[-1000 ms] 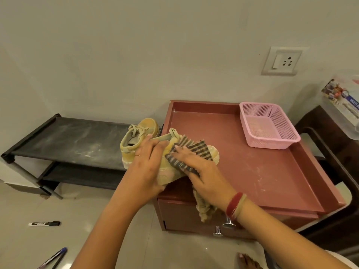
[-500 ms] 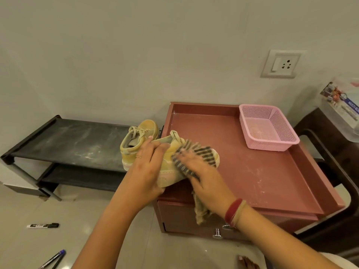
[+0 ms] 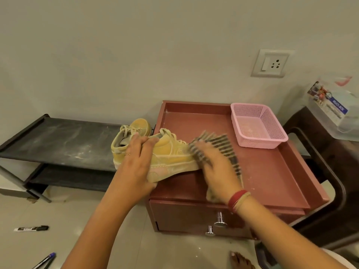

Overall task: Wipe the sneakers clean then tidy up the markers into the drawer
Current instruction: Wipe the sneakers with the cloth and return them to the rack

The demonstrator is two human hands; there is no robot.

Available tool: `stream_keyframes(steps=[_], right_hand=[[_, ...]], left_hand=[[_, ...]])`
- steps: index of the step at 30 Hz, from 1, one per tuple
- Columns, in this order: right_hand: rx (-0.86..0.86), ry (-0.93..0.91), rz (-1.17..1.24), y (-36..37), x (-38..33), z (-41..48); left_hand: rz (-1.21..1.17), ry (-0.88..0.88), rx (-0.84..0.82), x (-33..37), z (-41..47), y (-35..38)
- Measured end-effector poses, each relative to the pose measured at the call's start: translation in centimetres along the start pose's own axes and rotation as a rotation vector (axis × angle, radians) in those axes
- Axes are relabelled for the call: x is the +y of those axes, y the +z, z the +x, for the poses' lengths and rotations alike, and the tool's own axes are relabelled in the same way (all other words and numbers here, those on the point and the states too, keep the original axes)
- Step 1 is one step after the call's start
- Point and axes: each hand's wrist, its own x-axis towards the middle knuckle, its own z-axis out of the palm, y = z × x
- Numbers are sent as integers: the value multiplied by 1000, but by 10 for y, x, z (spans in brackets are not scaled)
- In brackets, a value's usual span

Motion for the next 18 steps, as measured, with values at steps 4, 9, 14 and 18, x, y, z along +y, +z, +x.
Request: stream_keyframes(steps=[4,9,14,18], right_hand=[[-111,-68,-148,12,25,-3],[-119,13,-35,10,31,-5],[14,130,71,-1,45,5],[-165,-16,86,6,35,-12]], left_hand=[[-18,-4,-14,-2,1,-2],[-41,10,-19,-4,2,-2],[-80,-1,-39,-6,3,-5],[-91,-5,-42,-6,4,-4]])
